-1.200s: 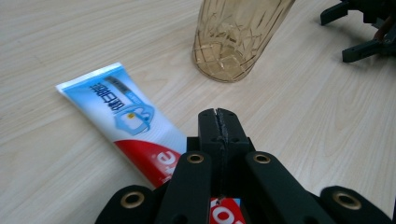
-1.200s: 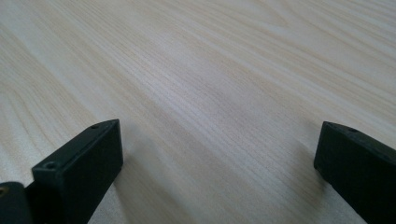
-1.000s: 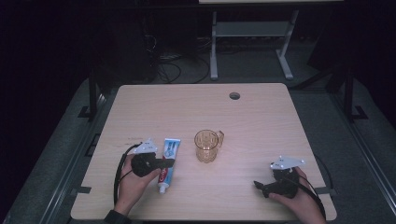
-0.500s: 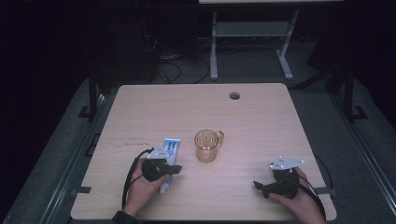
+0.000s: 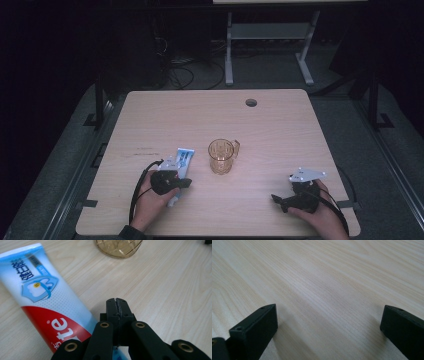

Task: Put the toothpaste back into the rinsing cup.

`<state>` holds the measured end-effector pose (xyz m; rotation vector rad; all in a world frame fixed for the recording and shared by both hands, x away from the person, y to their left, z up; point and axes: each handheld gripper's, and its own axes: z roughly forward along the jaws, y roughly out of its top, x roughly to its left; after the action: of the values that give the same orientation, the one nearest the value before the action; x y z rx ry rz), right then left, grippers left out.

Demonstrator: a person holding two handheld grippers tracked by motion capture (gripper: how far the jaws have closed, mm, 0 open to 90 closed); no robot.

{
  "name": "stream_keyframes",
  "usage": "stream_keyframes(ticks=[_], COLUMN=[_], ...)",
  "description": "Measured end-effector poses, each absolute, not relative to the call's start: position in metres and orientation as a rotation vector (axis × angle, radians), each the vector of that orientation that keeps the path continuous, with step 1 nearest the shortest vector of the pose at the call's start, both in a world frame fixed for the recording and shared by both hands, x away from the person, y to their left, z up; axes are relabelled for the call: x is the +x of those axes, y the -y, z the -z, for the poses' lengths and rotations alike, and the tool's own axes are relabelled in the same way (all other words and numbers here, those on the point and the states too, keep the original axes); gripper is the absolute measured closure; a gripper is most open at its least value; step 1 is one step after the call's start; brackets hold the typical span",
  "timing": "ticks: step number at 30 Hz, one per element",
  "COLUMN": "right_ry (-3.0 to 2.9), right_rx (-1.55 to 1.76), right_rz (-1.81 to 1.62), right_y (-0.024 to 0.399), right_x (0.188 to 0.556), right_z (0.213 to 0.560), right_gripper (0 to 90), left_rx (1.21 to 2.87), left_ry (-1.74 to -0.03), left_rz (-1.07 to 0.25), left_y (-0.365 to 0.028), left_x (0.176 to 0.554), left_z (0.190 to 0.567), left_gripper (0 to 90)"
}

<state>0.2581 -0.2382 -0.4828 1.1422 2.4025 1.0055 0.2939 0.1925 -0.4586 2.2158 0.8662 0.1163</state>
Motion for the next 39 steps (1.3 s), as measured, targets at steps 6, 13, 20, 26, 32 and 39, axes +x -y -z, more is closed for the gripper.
stream_keyframes(ticks=[6, 13, 20, 26, 32, 39], right_ry=[-2.404, -2.406, -2.407, -2.411, -2.412, -2.412], right_rx=[1.135, 1.132, 1.128, 1.129, 1.128, 1.128], right_rz=[-1.004, -1.004, -1.006, -1.005, -1.005, -1.005], right_y=[0.238, 0.238, 0.238, 0.238, 0.238, 0.238], right_x=[0.258, 0.258, 0.258, 0.257, 0.257, 0.257], right_z=[0.483, 0.483, 0.483, 0.483, 0.483, 0.483], right_gripper=[0.5, 0.5, 0.5, 0.5, 0.5, 0.6], left_rx=[2.216, 2.217, 2.211, 2.207, 2.213, 2.213], left_ry=[-0.888, -0.913, -0.941, -0.971, -0.973, -0.948], left_rz=[-0.132, -0.138, -0.138, -0.147, -0.153, -0.160], left_y=[-0.200, -0.213, -0.225, -0.236, -0.236, -0.233], left_x=[0.294, 0.294, 0.291, 0.288, 0.288, 0.284], left_z=[0.458, 0.457, 0.455, 0.454, 0.453, 0.446], left_gripper=[90.0, 90.0, 90.0, 90.0, 90.0, 90.0])
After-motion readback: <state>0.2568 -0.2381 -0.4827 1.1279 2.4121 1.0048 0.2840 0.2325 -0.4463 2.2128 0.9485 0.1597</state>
